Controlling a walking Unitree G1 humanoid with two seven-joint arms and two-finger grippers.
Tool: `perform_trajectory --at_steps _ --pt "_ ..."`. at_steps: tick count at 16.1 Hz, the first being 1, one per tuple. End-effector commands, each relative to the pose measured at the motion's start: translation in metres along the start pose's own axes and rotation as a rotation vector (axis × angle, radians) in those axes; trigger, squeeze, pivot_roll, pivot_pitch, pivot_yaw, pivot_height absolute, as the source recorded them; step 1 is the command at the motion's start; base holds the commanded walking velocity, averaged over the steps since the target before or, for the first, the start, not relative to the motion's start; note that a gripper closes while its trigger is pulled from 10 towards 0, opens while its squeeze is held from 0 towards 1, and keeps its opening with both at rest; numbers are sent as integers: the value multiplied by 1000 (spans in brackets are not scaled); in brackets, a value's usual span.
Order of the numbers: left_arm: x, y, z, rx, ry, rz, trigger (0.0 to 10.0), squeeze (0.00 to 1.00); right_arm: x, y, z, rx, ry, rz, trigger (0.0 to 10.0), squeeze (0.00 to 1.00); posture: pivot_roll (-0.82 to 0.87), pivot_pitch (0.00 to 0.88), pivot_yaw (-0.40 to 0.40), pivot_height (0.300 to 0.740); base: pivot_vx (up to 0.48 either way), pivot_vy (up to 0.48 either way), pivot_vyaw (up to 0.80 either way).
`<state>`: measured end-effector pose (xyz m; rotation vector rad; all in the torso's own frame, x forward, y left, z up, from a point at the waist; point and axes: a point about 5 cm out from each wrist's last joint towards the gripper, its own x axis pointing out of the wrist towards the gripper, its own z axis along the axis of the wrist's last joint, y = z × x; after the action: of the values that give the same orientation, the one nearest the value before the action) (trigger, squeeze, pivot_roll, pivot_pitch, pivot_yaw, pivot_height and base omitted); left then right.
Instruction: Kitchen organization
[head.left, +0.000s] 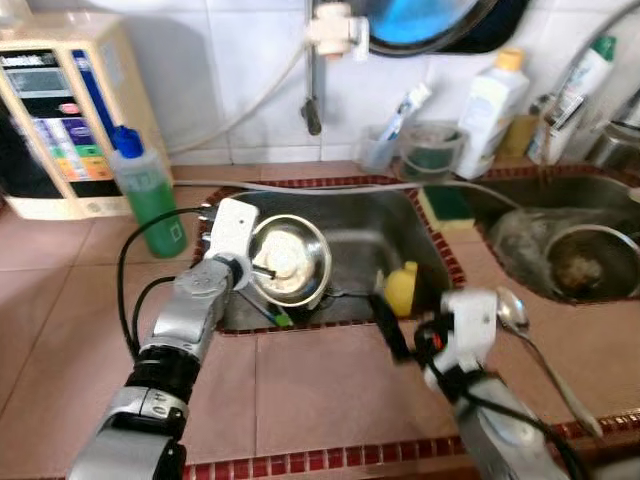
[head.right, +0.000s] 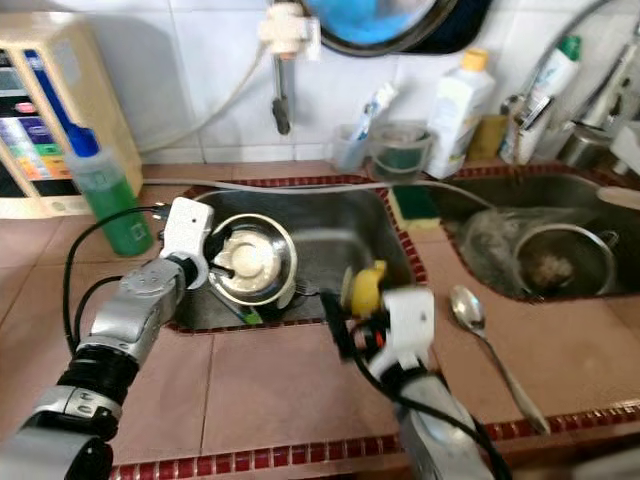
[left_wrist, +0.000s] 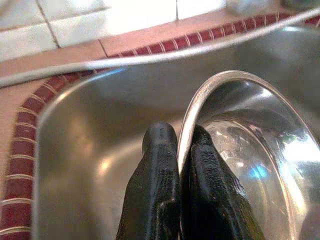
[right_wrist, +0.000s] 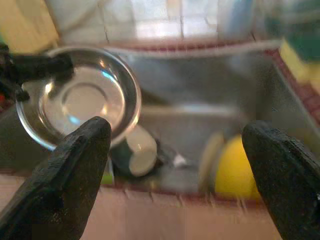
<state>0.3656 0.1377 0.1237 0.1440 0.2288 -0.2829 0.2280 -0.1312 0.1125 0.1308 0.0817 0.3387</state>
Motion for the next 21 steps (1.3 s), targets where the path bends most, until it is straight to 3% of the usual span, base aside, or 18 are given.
perform_trajectory --at_steps 1,5,12,13,14,21 --pt "5 2 3 6 7 29 10000 0 -8 5 7 27 3 26 10000 0 -216 57 56 740 0 0 0" --pt "10 0 -11 53 90 45 10000 0 -21 13 8 68 48 76 10000 0 -233 66 62 740 0 0 0" --pt "11 13 -19 -6 152 119 10000 0 -30 13 13 103 74 103 10000 0 -229 67 62 740 0 0 0" --pt "11 13 -20 -6 161 121 10000 204 -29 11 14 100 76 98 10000 0 -227 67 61 740 0 0 0" --pt "11 12 -22 -10 161 102 10000 1000 -28 9 16 102 70 93 10000 0 -226 66 61 740 0 0 0" --pt "11 5 -28 -4 185 34 10000 1000 -20 8 18 97 60 96 10000 0 -207 55 54 740 0 0 0"
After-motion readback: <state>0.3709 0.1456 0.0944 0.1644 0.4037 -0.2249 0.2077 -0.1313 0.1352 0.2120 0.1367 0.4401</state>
